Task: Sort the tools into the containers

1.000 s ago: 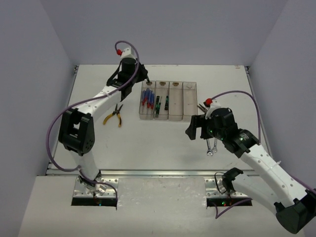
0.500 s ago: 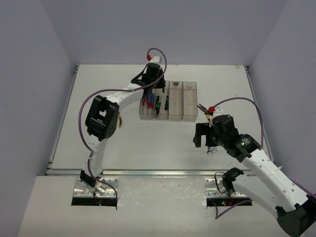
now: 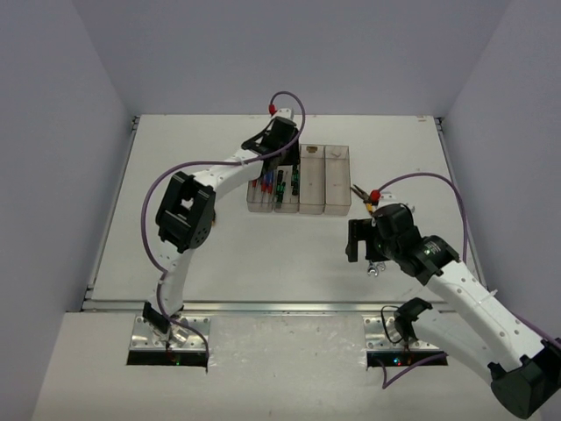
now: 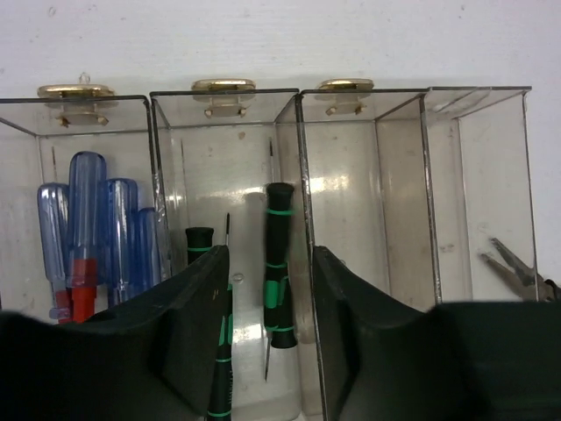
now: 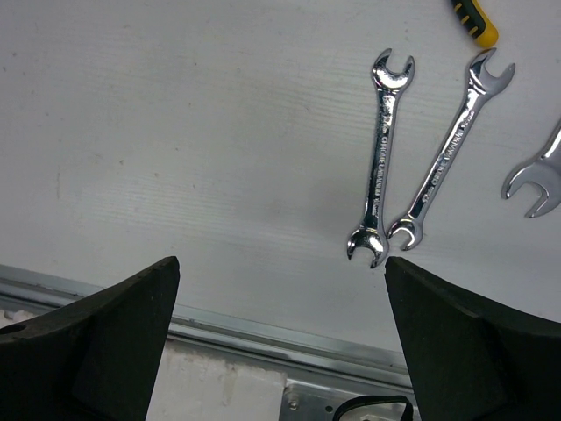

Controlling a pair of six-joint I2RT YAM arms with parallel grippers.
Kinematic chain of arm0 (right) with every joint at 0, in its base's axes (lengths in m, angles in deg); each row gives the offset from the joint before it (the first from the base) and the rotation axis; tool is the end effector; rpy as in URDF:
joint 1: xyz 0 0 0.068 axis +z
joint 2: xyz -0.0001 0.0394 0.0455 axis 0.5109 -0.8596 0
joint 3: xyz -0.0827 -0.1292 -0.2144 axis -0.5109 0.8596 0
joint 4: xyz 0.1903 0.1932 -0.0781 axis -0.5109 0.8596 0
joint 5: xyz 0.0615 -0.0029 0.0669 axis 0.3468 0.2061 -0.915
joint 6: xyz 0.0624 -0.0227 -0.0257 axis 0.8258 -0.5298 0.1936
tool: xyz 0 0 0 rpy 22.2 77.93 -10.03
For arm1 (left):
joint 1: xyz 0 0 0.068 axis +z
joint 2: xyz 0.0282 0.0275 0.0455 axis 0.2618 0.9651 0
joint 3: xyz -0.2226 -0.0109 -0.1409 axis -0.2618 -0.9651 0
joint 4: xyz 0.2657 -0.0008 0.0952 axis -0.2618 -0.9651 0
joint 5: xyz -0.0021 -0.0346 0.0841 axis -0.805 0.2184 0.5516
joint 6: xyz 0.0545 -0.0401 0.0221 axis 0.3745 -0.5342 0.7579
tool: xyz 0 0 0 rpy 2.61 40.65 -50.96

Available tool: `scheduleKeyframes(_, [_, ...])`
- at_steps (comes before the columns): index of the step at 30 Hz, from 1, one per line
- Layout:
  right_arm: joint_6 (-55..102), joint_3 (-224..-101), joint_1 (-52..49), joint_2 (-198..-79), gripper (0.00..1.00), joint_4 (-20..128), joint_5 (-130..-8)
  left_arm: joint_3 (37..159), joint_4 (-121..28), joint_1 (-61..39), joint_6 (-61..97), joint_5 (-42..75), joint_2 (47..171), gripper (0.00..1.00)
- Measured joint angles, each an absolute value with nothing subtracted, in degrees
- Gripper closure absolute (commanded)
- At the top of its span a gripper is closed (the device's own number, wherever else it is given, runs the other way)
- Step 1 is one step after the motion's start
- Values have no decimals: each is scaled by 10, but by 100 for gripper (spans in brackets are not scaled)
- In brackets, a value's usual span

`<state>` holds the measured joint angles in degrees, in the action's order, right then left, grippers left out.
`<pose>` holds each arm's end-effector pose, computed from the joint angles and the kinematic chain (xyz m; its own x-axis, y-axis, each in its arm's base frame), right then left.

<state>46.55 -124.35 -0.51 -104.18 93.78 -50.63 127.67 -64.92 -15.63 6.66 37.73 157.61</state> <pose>0.1816 0.0932 0.2156 -0.7673 0.1221 -0.6295 -0.0083 0.9797 0.2001 0.4664 -0.2627 0.1977 -0.6251 -0.0625 -0.7781 0.1157 0.9784 -0.1716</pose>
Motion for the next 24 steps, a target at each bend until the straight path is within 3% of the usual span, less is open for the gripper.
scheduleKeyframes(4, [465,-1249,-6,-1068,1,942,-491,1276,-686,-156,54,385,1569,7])
scheduleKeyframes(6, [465,-1256,-6,-1090,1,943,-482,1260,-703,-156,46,388,1546,0])
scheduleKeyframes(10, [460,-1265,-7,-1154,11,942,-470,1162,-716,-157,23,381,1417,0])
scheduleKeyframes(13, [450,-1271,-17,-1205,20,942,-470,1030,-708,-158,6,366,1236,0])
scheduleKeyframes(18, [429,-1299,-63,-1307,26,936,-486,836,-704,-160,3,354,929,0])
scheduleKeyframes(24, [392,-1319,-126,-1391,32,921,-543,797,-797,-160,36,360,788,0])
